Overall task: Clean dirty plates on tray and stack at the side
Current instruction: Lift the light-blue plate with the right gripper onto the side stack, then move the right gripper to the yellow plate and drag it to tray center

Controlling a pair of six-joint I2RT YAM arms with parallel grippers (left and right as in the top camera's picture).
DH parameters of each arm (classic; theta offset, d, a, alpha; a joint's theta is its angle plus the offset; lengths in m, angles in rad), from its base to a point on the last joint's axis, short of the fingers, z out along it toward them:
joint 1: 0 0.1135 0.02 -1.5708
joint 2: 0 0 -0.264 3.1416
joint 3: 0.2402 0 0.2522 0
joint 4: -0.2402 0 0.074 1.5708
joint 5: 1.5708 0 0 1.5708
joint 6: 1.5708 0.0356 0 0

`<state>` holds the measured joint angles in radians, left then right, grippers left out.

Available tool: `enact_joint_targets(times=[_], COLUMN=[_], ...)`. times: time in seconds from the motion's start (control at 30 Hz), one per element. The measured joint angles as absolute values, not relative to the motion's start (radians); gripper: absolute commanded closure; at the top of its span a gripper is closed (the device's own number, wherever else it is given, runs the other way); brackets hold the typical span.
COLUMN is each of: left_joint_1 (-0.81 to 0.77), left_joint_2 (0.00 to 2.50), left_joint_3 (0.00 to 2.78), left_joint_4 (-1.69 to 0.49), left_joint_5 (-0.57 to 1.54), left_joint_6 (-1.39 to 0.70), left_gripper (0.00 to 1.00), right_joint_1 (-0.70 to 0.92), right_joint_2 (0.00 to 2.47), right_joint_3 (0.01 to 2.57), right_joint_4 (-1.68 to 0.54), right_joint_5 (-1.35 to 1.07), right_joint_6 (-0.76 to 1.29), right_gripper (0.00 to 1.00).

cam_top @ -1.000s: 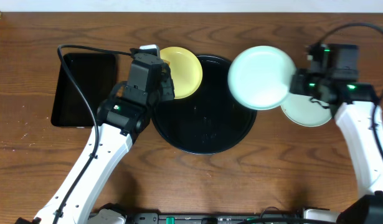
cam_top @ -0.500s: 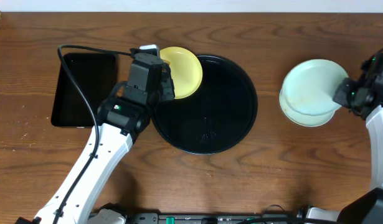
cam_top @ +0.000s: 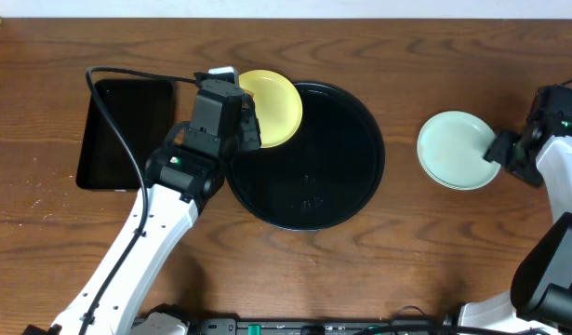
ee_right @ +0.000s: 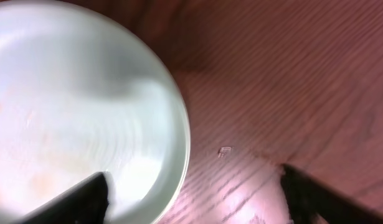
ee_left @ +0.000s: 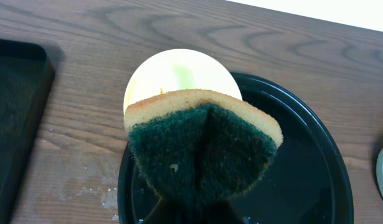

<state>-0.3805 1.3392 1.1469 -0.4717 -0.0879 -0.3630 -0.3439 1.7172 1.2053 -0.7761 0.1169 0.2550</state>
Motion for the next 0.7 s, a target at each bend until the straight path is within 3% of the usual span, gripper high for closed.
enact_joint_targets(times=[0.17, 0.3, 0.53, 0.7], left_joint_1=[-0.381, -0.381, -0.364, -0.31], left_joint_2=[1.34, 1.34, 1.34, 1.34], left_joint_3=[1.147, 1.147, 1.147, 1.147], left_joint_4=[-0.471, -0.474, -0.536, -0.611], left_joint_5=[-0.088, -0.085, -0.049, 0.001], left_joint_6=[-0.363, -0.363, -0.367, -0.37], left_gripper=[0.93, 0.93, 0.92, 0.93], right_joint_1=[-0.339, -0.279, 0.042, 0.244], right_joint_2=[1.715, 1.704, 1.726, 1.894], right_joint_3=[1.298, 1.364, 1.388, 1.541], right_joint_4=[-0.84, -0.764, -0.569, -0.552], right_joint_5=[-0.052, -0.219, -0.306, -0.305], right_joint_6=[0.221, 0.207, 0.268, 0.311], right_gripper=[0.19, 0.23, 0.25, 0.28])
